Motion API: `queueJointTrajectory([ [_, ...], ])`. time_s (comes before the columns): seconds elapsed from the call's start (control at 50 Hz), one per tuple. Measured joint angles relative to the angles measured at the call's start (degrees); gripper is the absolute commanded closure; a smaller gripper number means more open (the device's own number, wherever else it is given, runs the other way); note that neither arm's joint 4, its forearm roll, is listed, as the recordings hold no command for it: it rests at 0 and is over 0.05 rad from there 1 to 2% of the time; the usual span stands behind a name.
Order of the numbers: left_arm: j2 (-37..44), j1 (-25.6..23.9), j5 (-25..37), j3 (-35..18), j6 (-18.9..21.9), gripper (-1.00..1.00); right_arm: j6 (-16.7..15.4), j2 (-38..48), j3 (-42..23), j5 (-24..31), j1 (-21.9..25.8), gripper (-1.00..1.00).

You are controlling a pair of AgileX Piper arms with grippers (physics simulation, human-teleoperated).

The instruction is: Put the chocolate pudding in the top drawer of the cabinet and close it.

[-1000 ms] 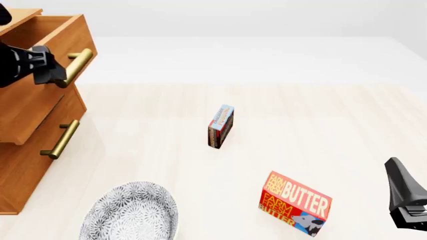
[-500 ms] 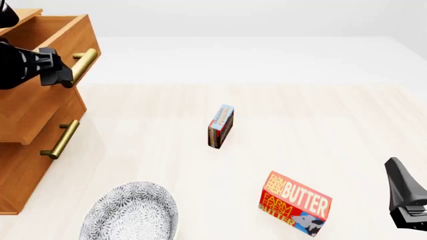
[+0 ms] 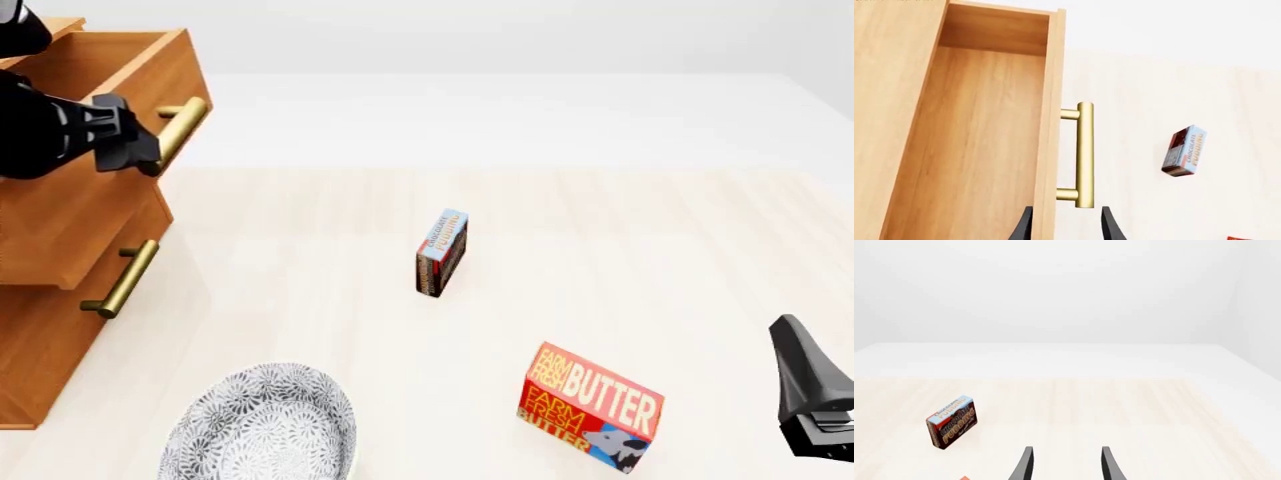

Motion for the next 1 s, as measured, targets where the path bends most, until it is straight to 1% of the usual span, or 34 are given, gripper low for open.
queueJointTrajectory([
  [0.8, -0.87, -3.43, -3.14, 1.42, -3.72, -1.00, -0.04, -0.09, -0.05, 0.12, -0.12, -1.00],
  [1.0, -0.88, -4.56, -3.95, 1.60, -4.10, -1.00, -0.03, -0.10, -0.04, 0.11, -0.12, -1.00],
])
